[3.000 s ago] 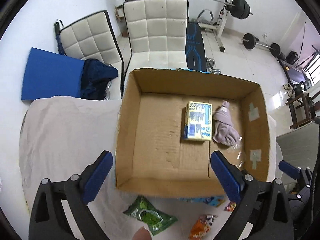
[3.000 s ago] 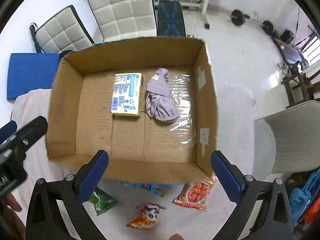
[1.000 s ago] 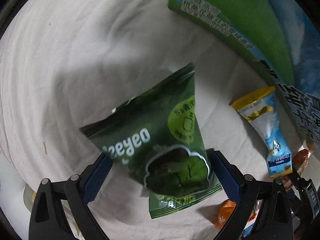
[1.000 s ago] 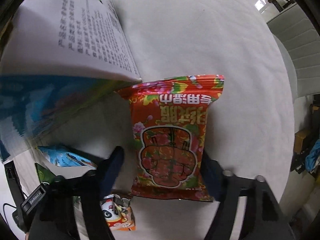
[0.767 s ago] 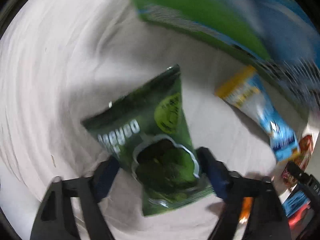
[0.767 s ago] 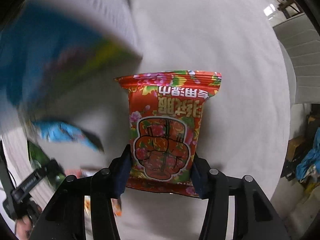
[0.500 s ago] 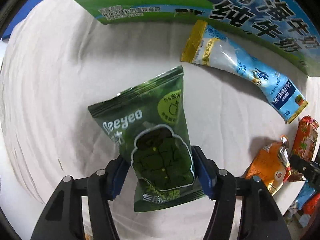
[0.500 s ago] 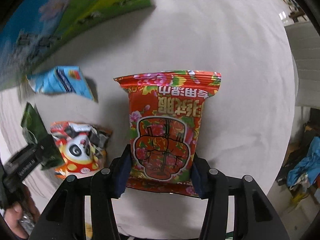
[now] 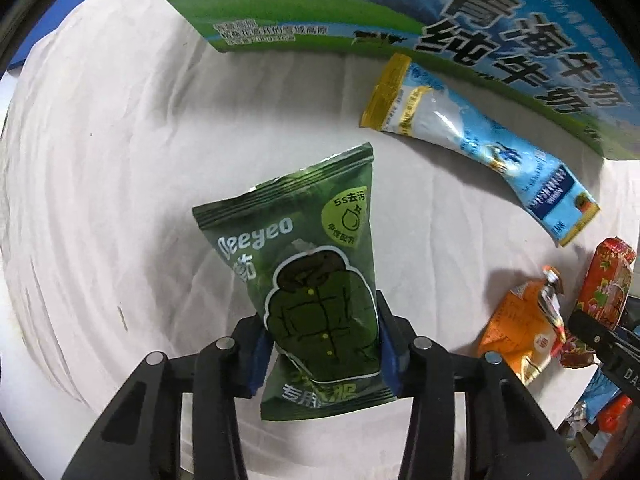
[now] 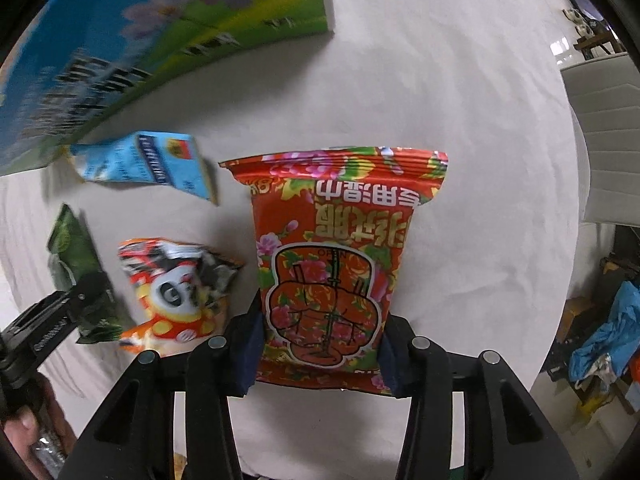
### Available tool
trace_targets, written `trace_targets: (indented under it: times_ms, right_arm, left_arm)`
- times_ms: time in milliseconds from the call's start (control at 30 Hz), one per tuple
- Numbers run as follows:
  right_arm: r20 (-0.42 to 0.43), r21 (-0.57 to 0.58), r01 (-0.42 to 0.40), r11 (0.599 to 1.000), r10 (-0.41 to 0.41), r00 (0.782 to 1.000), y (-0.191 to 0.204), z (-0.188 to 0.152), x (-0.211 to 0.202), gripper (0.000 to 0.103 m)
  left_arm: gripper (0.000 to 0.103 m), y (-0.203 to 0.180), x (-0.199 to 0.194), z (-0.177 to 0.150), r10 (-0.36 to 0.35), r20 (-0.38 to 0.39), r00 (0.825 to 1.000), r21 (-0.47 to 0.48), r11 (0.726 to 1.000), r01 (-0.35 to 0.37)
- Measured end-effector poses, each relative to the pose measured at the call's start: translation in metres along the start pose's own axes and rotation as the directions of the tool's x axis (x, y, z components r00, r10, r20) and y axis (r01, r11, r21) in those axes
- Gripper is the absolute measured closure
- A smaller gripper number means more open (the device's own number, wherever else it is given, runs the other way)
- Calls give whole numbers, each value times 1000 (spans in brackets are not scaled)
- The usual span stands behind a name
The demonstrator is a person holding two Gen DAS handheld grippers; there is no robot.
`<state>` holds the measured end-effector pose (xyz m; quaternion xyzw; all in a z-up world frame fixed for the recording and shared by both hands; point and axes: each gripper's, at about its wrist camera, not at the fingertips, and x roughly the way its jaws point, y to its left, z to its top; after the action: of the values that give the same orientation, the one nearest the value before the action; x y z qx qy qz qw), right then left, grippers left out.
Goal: Organize soft objects
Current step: 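Grasp the green Seeyeo packet with the left tool while the right grasps the red packet, then lift both packets over the box and open both tools to drop them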
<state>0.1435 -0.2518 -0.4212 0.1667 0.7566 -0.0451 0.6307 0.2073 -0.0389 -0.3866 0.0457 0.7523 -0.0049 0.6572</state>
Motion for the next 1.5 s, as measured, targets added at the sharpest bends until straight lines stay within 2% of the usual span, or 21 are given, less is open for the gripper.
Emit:
trace_targets:
  times_ms: [267,433,600,700,833,967,1033,1200,1500]
  right_arm:
    - [65,-75,-97,993,102,993,27,-12,-59,54]
    - [122,-132,-159,978,175,977,46,-15,-108,54]
    - [176,-188,-209,960,242,954,56,-3,-167,54]
    - [206,-205,-212,955,254,945,60,17,-190,54]
    - [232,-203,-216,955,261,937,70,45,-203,54]
    - [211,-180,-221,959,257,943,62,79,-210,54]
    - [180,-151,-226,962,252,951,59,98,-196,54]
    - [103,-111,-175,978,186,977,63,138,-154,54]
    - [35,-93,-96,991,99,994,79,169,-105,54]
  left_arm:
    - [62,-7,-54,-21,-53,88,995,46,998,49]
    - [62,-17,-119,-29,-119,181,976,102,990,102]
    - [62,-34,-181,-20,-179,230,957,148,978,148]
    - [62,-28,-206,-8,-185,267,946,166,976,144]
    - [62,-13,-229,24,-169,310,935,163,979,123]
    - [62,-3,-211,62,-166,291,942,153,980,126]
    - [62,-2,-205,78,-152,275,949,151,982,113]
    - [62,-3,-184,122,-128,220,967,142,985,98]
    - [62,-3,-136,190,-86,112,990,138,988,70]
